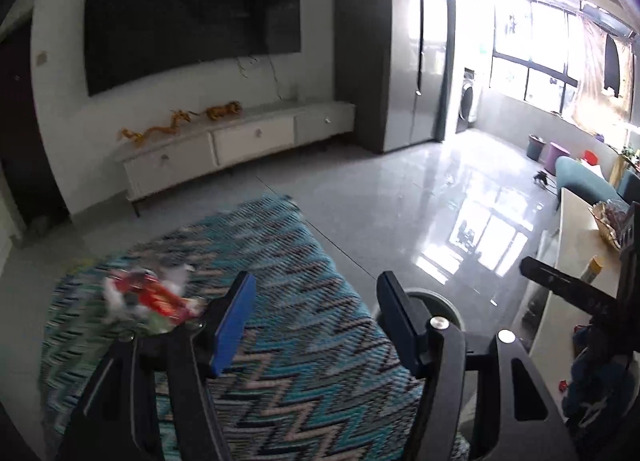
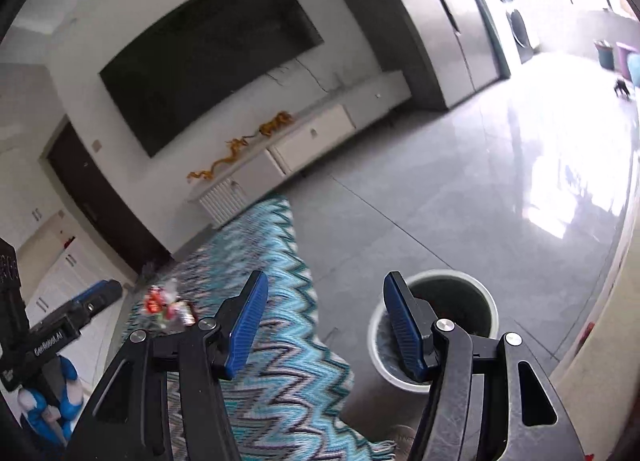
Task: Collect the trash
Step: 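Move both tools back toward the remaining trash on the rug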
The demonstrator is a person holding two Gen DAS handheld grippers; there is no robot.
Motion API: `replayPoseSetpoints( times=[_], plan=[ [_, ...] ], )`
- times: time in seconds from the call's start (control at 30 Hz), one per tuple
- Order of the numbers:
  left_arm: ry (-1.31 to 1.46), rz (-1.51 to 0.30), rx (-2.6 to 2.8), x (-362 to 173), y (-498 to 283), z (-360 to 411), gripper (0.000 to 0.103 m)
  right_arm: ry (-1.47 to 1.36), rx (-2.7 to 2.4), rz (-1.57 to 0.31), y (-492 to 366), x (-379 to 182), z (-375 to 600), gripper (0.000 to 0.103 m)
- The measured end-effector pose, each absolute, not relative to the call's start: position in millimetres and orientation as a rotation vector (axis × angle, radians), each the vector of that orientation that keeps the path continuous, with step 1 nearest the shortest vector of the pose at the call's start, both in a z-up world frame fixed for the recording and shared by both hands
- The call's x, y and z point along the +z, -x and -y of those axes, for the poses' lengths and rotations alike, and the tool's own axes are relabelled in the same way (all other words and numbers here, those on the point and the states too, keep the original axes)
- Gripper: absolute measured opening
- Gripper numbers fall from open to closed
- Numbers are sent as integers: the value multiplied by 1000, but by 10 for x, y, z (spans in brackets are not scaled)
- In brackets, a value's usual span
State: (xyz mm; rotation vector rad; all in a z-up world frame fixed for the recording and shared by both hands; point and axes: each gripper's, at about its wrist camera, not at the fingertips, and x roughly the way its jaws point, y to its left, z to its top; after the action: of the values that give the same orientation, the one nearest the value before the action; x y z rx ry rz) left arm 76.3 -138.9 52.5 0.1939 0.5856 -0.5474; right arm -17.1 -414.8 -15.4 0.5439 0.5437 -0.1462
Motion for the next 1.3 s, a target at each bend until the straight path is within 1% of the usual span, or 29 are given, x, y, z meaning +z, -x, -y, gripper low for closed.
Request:
replayPoseSetpoints(
  times=[0.2, 0.37, 0.5, 0.67, 0.73, 0.87, 1.17, 1.3],
  plan=[
    [-168, -468, -446, 1114, -620, 693, 61, -496, -61, -502, 209, 225, 3823, 60],
    [-146, -409, -339, 1515, -634, 187, 61, -453, 15, -483, 163, 520, 3519, 60],
    [-124, -396, -300, 1750, -724, -114, 61, -443, 93, -466, 83, 736, 3294, 60],
    [-104, -382, -233, 1888, -913, -422, 61, -421, 157, -463, -81, 870, 3013, 60],
    [-82, -394, -218, 1833, -1055, -526, 61, -412, 179, -476, -172, 842, 2929, 60],
    [-62, -461, -244, 1491, -1308, -560, 61, -414, 214, -541, -459, 595, 2795, 60],
    [-34, -726, -387, 245, -2192, -128, 62, -411, 267, -710, -1271, -138, 2556, 60],
    [-53, -809, -381, -192, -2517, 61, 62, -407, 296, -792, -1633, -507, 2429, 60]
  ],
)
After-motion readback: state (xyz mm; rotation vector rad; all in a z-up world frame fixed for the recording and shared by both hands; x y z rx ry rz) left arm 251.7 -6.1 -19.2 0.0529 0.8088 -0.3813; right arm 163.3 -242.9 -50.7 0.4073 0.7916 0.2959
